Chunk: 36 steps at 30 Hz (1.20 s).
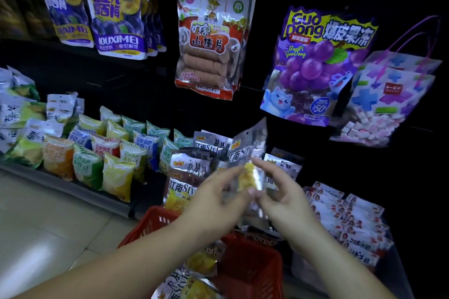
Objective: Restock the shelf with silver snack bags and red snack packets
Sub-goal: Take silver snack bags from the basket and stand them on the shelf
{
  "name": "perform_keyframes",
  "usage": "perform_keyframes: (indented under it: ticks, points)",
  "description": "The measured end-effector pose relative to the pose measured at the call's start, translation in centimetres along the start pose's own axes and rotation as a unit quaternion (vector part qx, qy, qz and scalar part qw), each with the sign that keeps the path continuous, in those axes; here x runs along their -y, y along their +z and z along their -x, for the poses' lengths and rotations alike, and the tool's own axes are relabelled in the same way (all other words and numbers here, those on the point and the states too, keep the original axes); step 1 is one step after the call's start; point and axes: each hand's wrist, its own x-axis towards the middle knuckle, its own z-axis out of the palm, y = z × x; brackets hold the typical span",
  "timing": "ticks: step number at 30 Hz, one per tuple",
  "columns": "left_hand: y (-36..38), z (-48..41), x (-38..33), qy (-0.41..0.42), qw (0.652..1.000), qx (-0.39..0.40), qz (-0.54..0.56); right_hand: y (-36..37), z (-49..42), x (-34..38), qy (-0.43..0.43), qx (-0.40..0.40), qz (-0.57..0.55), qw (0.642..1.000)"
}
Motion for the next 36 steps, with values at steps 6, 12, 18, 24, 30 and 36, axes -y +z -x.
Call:
perform_keyframes:
  ticks: [6,12,18,24,30,36]
  points:
    - [-0.3,-0.8,0.1,-0.048,0.987,-0.003,0.15,0.1,0.1,0.5,0.036,-0.012,-0.064,0.997]
    - [-0.2,-2.4,0.7,-0.09,0.962,0.163,0.2,-4.8,-2.1,-2.1,0.073,-0.158,-0.024,0.984]
    - [2.5,-5.9,1.8,-0.116,0.987,0.038,0.107,-8.2,-4.0,-3.9,0.068,-0.199,-0.042,0.977]
    - [7.9,-12.0,3.8,-0.123,0.988,0.017,0.092,-11.6,-7.7,-8.1,0.063,-0.185,0.098,0.976]
    - [11.5,-17.3,9.3,-0.125,0.989,0.064,0.043,-12.4,-10.6,-16.3,0.169,-0.094,0.146,0.97]
    - [12.6,-16.5,14.6,-0.111,0.979,0.128,-0.117,-13.3,-10.6,-20.5,0.225,0.018,0.212,0.951]
